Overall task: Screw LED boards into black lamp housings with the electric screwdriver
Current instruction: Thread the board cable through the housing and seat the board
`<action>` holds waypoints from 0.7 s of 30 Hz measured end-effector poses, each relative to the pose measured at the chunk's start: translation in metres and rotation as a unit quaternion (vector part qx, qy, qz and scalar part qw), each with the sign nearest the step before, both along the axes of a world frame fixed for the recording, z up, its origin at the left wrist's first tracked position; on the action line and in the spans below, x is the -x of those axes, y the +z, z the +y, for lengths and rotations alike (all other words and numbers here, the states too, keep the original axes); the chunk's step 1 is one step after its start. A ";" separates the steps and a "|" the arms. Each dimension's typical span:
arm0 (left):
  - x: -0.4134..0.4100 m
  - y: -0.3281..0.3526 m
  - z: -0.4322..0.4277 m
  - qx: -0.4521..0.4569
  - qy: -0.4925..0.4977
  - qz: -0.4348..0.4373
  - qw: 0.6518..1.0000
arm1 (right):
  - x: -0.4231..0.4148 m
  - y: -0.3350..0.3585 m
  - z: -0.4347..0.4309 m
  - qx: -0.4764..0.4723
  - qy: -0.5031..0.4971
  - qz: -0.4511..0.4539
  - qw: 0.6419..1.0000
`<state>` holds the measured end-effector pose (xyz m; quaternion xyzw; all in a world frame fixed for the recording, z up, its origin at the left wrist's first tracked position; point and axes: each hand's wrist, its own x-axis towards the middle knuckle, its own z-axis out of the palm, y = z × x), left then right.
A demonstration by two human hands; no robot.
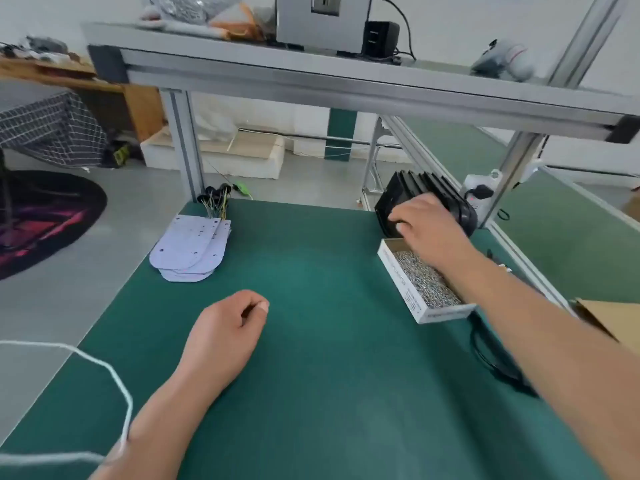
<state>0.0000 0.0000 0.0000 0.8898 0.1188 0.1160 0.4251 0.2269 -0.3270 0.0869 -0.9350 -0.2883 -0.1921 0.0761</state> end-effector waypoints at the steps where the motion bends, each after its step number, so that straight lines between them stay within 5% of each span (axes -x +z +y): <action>1: -0.007 0.001 0.004 -0.029 0.016 -0.017 0.999 | -0.016 0.003 -0.002 0.037 0.006 -0.017 0.999; 7: -0.048 0.008 0.038 -0.156 0.146 -0.087 0.973 | -0.071 0.008 -0.016 0.293 -0.041 0.072 0.952; 12: -0.066 0.004 0.074 -0.200 0.208 0.032 0.957 | -0.079 0.008 -0.023 0.342 -0.037 0.053 0.938; 17: -0.071 -0.003 0.079 -0.238 0.192 0.087 0.948 | -0.077 0.008 -0.026 0.296 -0.006 0.036 0.955; 21: -0.069 -0.003 0.080 -0.188 0.210 0.052 0.958 | -0.071 0.009 -0.028 0.144 0.006 0.094 0.985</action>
